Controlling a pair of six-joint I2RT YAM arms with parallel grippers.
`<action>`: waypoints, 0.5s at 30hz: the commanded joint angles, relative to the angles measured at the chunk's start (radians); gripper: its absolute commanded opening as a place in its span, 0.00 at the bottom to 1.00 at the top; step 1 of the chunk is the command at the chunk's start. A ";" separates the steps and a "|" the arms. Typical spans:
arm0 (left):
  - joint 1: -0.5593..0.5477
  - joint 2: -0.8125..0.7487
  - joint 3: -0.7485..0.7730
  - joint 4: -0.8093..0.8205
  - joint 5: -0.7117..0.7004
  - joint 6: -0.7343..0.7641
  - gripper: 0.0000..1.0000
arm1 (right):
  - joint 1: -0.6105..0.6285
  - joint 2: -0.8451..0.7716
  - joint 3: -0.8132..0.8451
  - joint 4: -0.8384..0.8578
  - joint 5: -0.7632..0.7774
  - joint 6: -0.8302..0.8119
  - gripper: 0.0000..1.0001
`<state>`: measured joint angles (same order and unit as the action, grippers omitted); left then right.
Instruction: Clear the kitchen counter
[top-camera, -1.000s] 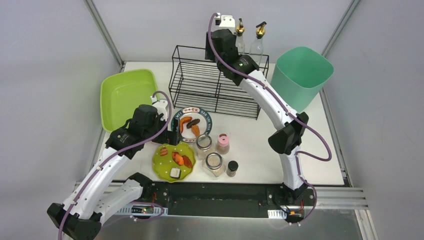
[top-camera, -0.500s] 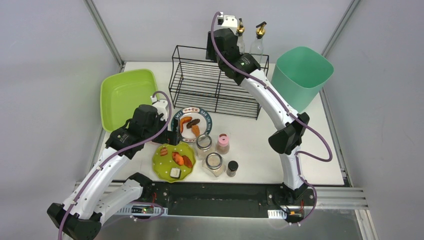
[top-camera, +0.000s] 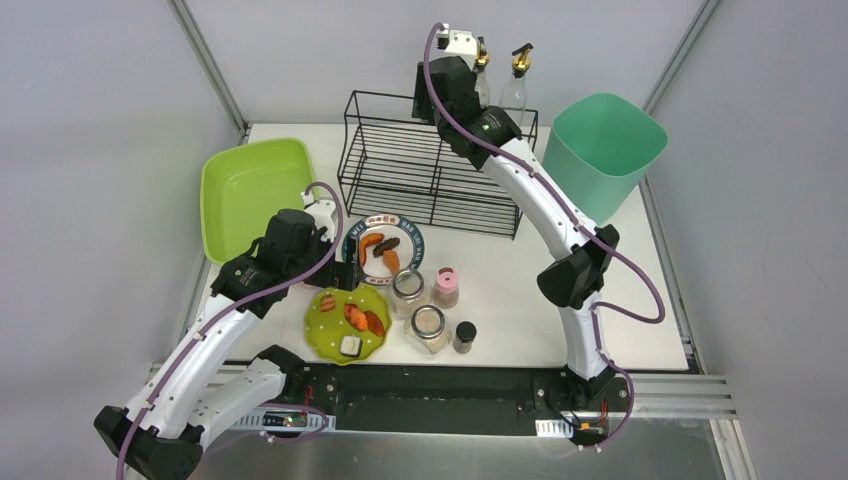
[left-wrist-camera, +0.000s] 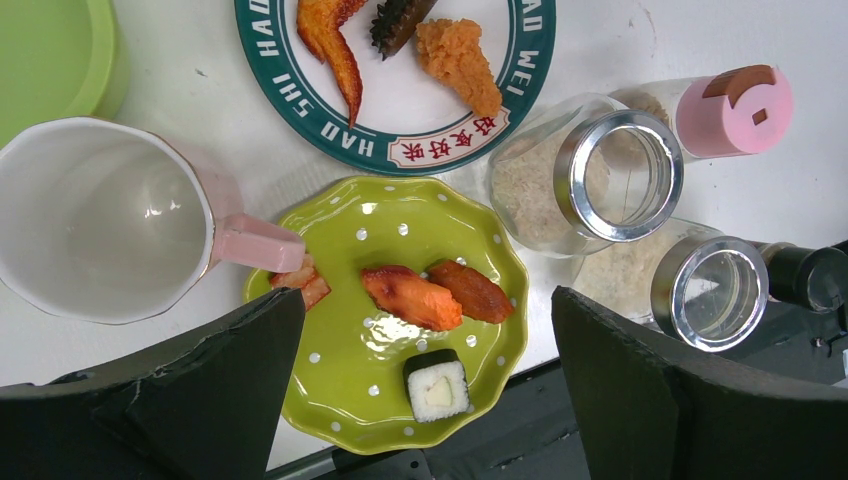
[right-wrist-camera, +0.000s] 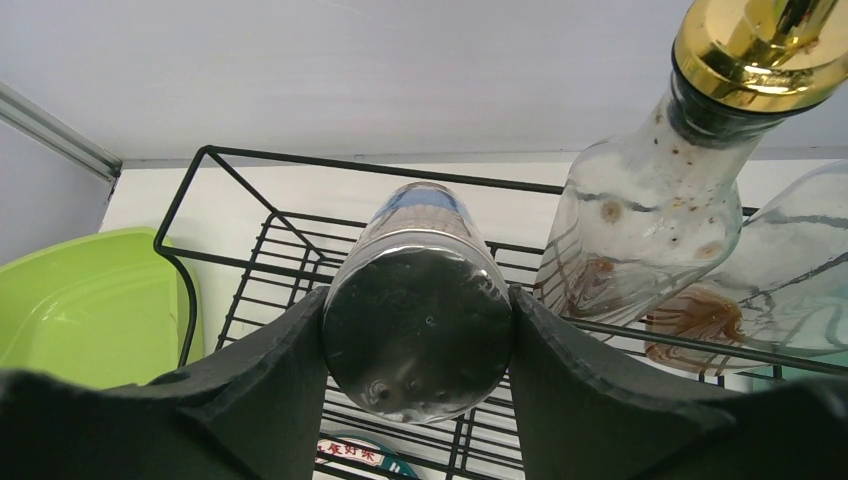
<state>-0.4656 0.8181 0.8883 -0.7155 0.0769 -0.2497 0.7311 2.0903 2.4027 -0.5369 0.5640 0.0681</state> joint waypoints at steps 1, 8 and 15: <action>-0.006 -0.008 -0.001 0.001 -0.006 -0.010 1.00 | 0.009 -0.111 -0.009 0.068 -0.004 0.006 0.00; -0.005 -0.019 0.010 0.002 -0.007 0.001 1.00 | 0.043 -0.220 -0.026 0.047 -0.017 -0.051 0.00; -0.005 -0.010 0.039 0.017 0.046 0.002 1.00 | 0.099 -0.358 -0.037 -0.121 -0.057 -0.063 0.00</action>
<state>-0.4656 0.8093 0.8886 -0.7151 0.0788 -0.2489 0.7963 1.8889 2.3497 -0.6136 0.5297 0.0257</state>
